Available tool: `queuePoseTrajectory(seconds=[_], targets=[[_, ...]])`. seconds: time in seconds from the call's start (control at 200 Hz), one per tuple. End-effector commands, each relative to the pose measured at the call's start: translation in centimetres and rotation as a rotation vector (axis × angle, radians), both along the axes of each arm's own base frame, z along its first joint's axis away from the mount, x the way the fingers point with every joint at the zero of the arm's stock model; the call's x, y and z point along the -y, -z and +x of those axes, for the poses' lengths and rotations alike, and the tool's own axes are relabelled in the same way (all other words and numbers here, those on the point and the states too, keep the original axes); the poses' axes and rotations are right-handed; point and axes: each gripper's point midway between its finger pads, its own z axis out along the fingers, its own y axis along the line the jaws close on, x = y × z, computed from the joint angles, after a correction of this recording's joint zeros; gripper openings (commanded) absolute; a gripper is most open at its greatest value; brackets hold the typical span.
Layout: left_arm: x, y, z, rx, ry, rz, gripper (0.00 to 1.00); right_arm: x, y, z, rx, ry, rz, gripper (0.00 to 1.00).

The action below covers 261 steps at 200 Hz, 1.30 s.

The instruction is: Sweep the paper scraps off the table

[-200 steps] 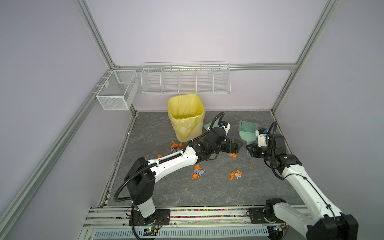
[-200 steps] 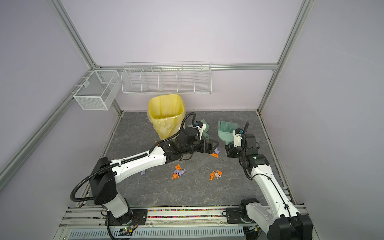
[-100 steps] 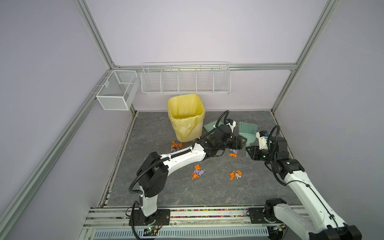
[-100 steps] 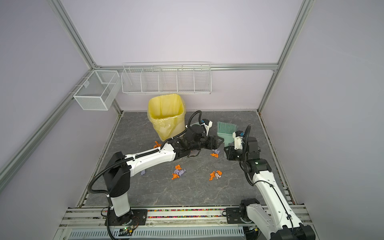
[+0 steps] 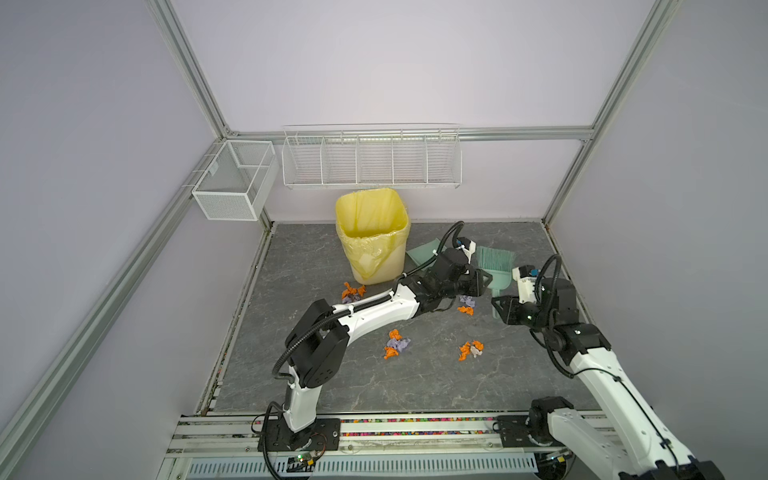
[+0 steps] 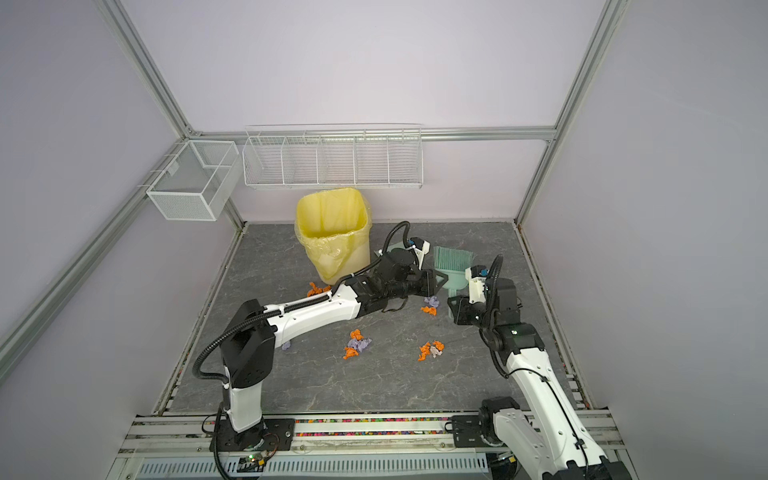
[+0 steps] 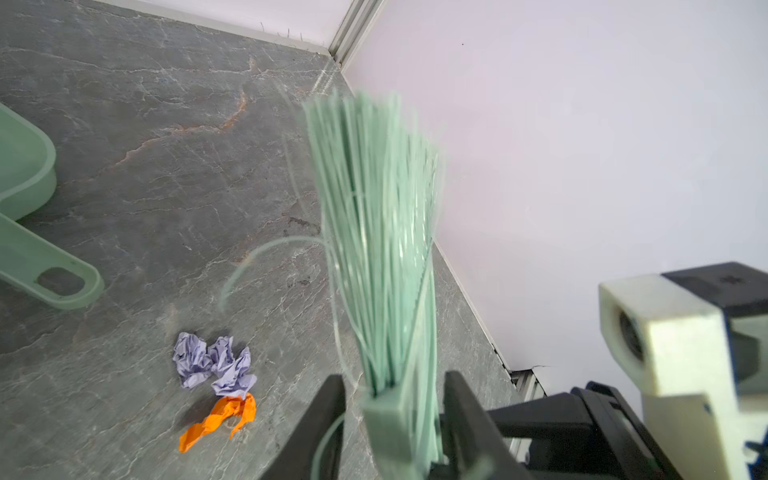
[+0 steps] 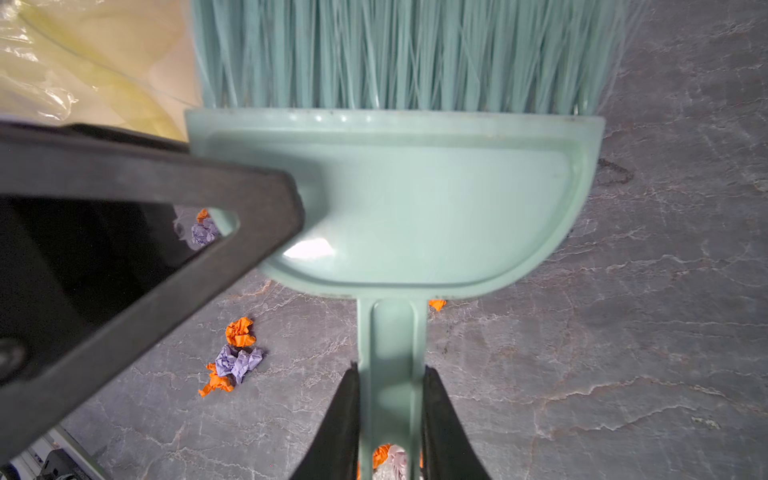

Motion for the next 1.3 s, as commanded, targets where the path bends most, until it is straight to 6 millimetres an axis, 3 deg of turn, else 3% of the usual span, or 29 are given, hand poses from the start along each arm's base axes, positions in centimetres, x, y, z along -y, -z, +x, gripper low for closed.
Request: queuePoseTrajectory(seconds=[0.0, 0.06, 0.18, 0.255, 0.36, 0.52, 0.82, 0.9, 0.98, 1.3], targets=[[0.7, -0.9, 0.4, 0.011, -0.003, -0.032, 0.24, -0.6, 0.0, -0.2, 0.01, -0.026, 0.018, 0.11], [0.7, -0.8, 0.5, 0.006, -0.003, -0.035, 0.12, -0.6, 0.0, -0.2, 0.009, -0.029, 0.017, 0.11], [0.4, -0.5, 0.7, -0.004, -0.008, -0.031, 0.0, -0.7, -0.2, -0.2, 0.019, -0.031, 0.027, 0.11], [0.0, -0.3, 1.0, -0.013, -0.018, -0.029, 0.0, -0.8, -0.5, -0.2, 0.024, -0.032, 0.036, 0.16], [-0.9, -0.4, 1.5, -0.024, -0.039, -0.029, 0.0, -1.0, -0.7, -0.2, 0.026, -0.036, 0.05, 0.28], [-2.9, -0.9, 2.7, -0.009, -0.09, -0.019, 0.0, -1.6, -1.3, -0.2, 0.025, -0.048, 0.092, 0.58], [-7.0, -2.4, 5.2, 0.015, -0.193, -0.03, 0.0, -2.4, -1.8, -0.1, 0.0, -0.05, 0.177, 0.81], [-7.8, -2.9, 6.0, 0.031, -0.207, -0.037, 0.0, -2.4, -1.6, 0.0, -0.014, -0.023, 0.209, 1.0], [-8.6, -3.2, 7.1, 0.024, -0.227, -0.053, 0.0, -2.7, -1.6, 0.1, -0.021, -0.02, 0.248, 0.89], [-9.6, -6.2, 8.9, 0.012, -0.215, -0.191, 0.0, -3.8, -2.9, 0.6, 0.003, 0.013, 0.463, 0.89]])
